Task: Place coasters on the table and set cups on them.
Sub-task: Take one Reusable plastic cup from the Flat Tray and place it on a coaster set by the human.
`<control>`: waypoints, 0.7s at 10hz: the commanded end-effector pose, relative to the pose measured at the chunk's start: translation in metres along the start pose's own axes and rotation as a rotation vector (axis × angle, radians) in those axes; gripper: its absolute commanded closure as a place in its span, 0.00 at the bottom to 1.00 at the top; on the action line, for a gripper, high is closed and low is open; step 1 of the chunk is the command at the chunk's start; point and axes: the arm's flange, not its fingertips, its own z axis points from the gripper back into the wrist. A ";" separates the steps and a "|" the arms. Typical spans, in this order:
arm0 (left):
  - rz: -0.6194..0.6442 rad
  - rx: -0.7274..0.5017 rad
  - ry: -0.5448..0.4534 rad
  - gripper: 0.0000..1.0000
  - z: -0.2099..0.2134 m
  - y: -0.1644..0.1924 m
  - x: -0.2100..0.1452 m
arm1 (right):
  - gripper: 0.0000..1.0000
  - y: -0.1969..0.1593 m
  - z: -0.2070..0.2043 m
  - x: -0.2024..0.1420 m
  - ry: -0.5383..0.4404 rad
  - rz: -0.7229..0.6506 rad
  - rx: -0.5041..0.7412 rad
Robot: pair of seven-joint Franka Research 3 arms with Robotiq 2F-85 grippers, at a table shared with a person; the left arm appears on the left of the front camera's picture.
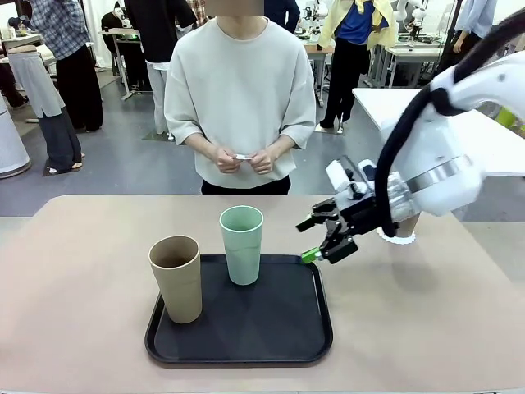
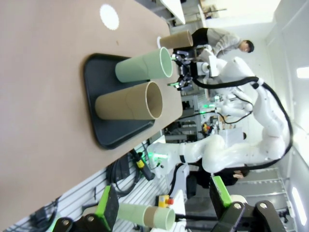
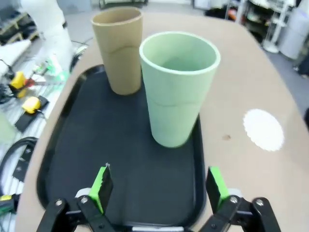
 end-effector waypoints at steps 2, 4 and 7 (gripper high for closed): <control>-0.008 -0.012 -0.003 0.00 0.002 0.000 -0.001 | 0.00 -0.026 -0.032 0.004 0.011 0.023 0.054; -0.008 -0.012 -0.003 0.00 0.002 0.000 -0.001 | 0.00 -0.030 -0.057 0.007 -0.003 0.015 0.082; -0.008 -0.012 -0.003 0.00 0.002 0.000 -0.001 | 0.00 -0.034 -0.062 0.007 0.021 -0.038 0.080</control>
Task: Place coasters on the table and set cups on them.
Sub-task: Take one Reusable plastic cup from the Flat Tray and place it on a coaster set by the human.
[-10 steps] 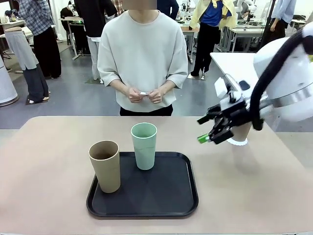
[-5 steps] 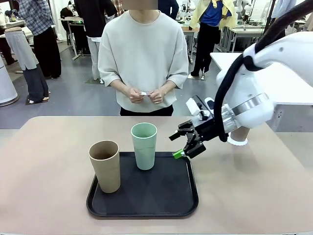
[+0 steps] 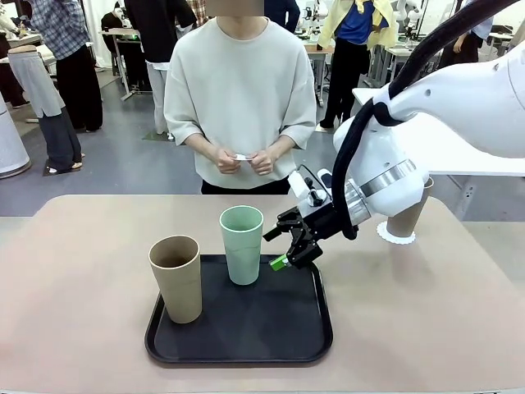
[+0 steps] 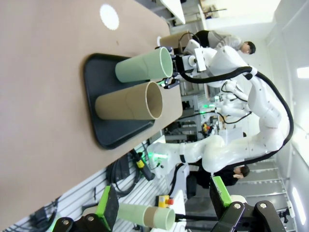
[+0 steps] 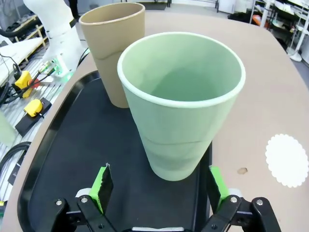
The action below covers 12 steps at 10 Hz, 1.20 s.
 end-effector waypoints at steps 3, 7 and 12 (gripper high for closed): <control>-0.008 -0.012 -0.003 0.00 0.002 0.000 -0.001 | 0.00 0.001 0.001 0.003 -0.004 0.017 0.002; -0.008 -0.012 -0.003 0.00 0.002 0.000 -0.001 | 0.00 -0.009 0.009 -0.007 -0.079 -0.022 -0.026; -0.008 -0.012 -0.003 0.00 0.002 0.000 -0.001 | 0.00 -0.009 0.030 -0.045 -0.327 -0.092 -0.080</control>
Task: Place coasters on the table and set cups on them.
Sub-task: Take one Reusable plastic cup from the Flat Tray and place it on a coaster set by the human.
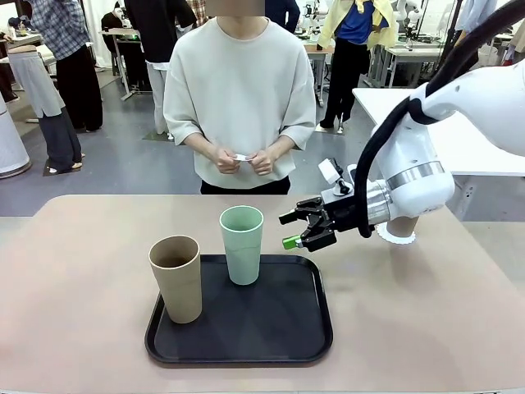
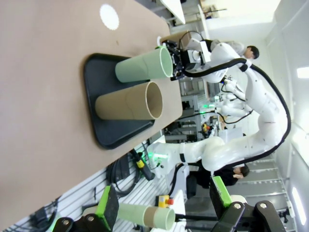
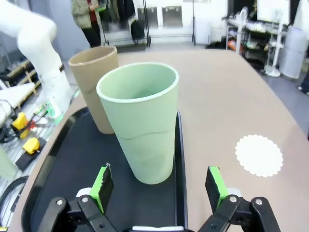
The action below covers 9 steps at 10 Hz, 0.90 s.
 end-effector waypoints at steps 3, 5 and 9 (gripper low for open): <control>-0.008 -0.012 -0.003 0.00 0.002 0.000 -0.001 | 0.00 0.008 -0.017 -0.025 -0.073 -0.014 0.064; -0.008 -0.012 -0.003 0.00 0.002 0.000 -0.001 | 0.00 0.014 -0.031 -0.023 -0.065 -0.007 0.104; -0.008 -0.012 -0.003 0.00 0.002 0.000 -0.001 | 0.00 0.011 -0.048 -0.022 -0.068 0.022 0.111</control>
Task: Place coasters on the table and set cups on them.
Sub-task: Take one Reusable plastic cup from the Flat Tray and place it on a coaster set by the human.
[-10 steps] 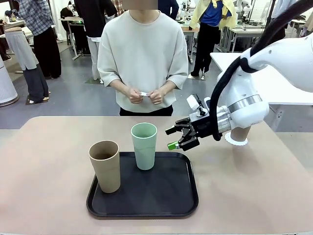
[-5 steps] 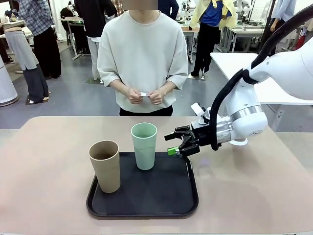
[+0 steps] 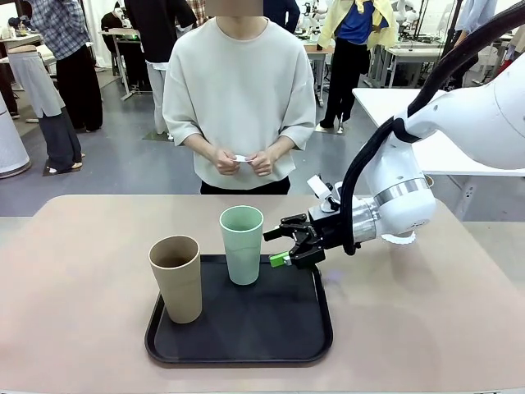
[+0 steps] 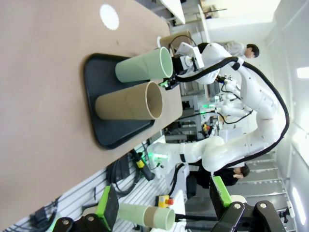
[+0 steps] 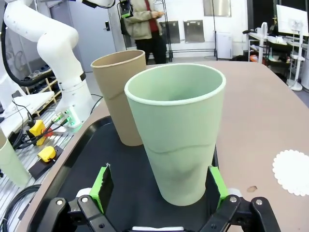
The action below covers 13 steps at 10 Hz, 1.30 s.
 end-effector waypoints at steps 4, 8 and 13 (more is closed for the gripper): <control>-0.008 -0.012 -0.003 0.00 0.002 0.000 -0.001 | 0.00 -0.014 -0.015 -0.008 0.006 0.044 -0.038; -0.008 -0.012 -0.003 0.00 0.002 0.000 -0.001 | 0.00 -0.019 -0.028 -0.006 0.006 0.035 -0.040; -0.008 -0.012 -0.003 0.00 0.002 0.000 -0.001 | 0.00 -0.020 -0.039 -0.004 -0.012 0.056 -0.015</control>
